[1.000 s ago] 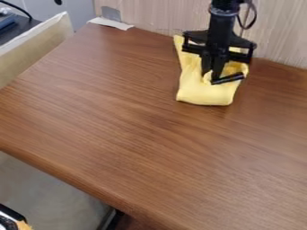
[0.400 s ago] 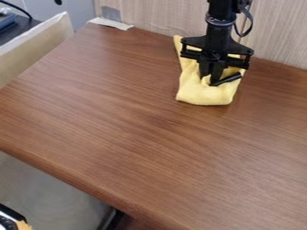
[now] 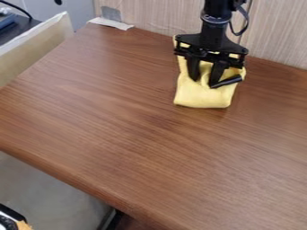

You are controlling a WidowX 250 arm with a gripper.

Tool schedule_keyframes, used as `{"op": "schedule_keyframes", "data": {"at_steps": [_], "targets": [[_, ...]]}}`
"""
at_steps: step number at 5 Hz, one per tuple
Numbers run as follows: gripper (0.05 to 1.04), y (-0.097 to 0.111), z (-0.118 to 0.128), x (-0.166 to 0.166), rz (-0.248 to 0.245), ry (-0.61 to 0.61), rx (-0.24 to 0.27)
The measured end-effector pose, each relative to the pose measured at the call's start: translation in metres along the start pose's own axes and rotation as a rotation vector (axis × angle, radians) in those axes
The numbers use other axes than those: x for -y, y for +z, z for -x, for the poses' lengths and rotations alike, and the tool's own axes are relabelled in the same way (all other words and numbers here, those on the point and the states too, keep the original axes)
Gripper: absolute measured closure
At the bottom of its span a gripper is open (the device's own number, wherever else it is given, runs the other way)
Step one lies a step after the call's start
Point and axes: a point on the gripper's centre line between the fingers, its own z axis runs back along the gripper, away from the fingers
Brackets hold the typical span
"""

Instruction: Fold the cloth from bottom to top

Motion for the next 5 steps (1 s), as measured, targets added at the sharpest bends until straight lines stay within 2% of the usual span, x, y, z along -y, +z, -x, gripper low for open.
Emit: {"op": "schedule_keyframes", "data": {"at_steps": [1,2,3,4,5], "targets": [[0.122,0.015,0.006,-0.005,0.002,-0.003,0.012],[0.077,0.038,0.011,-0.004,0.031,-0.024,0.032],[0.081,0.065,0.019,-0.013,0.043,-0.013,0.093],[0.083,0.080,0.028,-0.022,0.048,0.000,0.106],[0.083,0.090,0.042,-0.032,0.108,0.004,0.078]]}}
